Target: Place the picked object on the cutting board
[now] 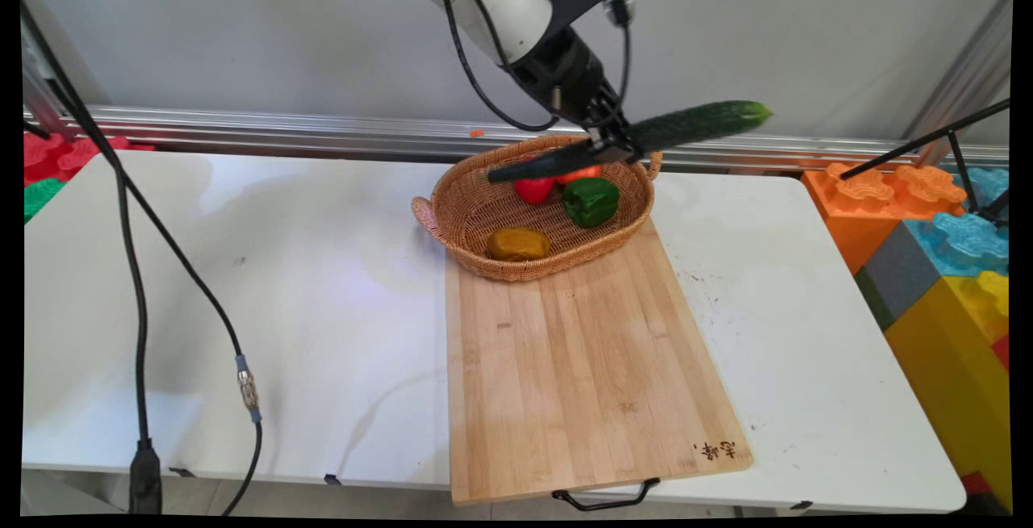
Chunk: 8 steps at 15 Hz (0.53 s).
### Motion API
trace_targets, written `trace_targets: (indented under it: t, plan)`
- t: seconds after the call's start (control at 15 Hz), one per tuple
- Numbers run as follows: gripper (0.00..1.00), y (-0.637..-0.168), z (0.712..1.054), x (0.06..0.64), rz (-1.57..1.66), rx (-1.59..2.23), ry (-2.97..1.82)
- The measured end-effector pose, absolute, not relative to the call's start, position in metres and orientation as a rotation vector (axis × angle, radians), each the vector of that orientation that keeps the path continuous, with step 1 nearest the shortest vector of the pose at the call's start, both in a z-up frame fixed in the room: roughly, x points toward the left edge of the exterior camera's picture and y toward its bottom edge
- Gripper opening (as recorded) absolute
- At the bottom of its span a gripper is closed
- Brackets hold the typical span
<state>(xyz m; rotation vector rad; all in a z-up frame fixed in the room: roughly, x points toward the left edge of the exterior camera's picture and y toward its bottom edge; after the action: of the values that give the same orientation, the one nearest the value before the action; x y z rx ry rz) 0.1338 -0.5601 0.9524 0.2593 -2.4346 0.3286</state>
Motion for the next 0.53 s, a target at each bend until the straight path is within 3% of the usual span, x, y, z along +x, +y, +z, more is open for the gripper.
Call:
trace_targets:
  t: [0.53]
  plan:
    - [0.0, -0.509, 0.967, 0.106, 0.174, 0.362, -2.44]
